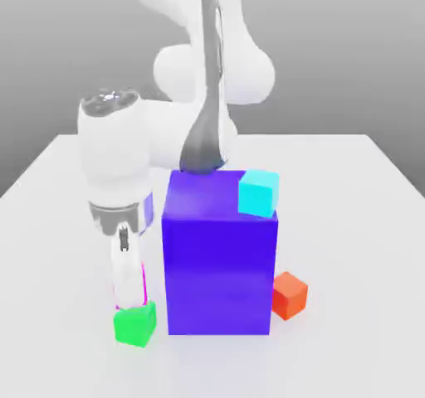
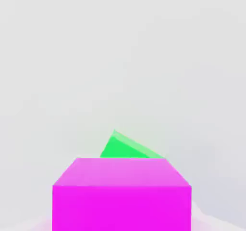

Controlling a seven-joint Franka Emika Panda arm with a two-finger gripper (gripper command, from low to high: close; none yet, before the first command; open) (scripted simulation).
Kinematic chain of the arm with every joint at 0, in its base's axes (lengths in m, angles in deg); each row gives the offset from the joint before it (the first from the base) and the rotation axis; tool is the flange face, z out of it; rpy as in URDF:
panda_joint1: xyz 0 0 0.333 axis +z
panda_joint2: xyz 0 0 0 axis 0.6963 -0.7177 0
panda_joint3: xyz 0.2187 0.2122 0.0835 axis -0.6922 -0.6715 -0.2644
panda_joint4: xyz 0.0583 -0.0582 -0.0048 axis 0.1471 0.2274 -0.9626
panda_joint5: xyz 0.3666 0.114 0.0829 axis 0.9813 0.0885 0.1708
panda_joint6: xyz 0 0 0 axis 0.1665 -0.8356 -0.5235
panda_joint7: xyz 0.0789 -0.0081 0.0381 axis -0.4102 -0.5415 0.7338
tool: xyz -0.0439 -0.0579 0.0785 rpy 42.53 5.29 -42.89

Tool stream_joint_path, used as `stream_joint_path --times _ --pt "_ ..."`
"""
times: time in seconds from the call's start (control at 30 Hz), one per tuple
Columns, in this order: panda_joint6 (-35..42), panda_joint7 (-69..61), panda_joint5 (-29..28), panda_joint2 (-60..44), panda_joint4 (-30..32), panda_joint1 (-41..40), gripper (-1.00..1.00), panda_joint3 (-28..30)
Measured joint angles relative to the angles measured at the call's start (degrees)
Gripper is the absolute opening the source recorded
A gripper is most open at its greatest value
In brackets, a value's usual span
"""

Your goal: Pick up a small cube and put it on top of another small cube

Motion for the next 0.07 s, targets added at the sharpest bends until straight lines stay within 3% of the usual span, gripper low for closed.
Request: stream_joint_path --times 0.07 --pt "0.0 0.0 0.0 0.0 0.0 0.0 1.00 0.0"
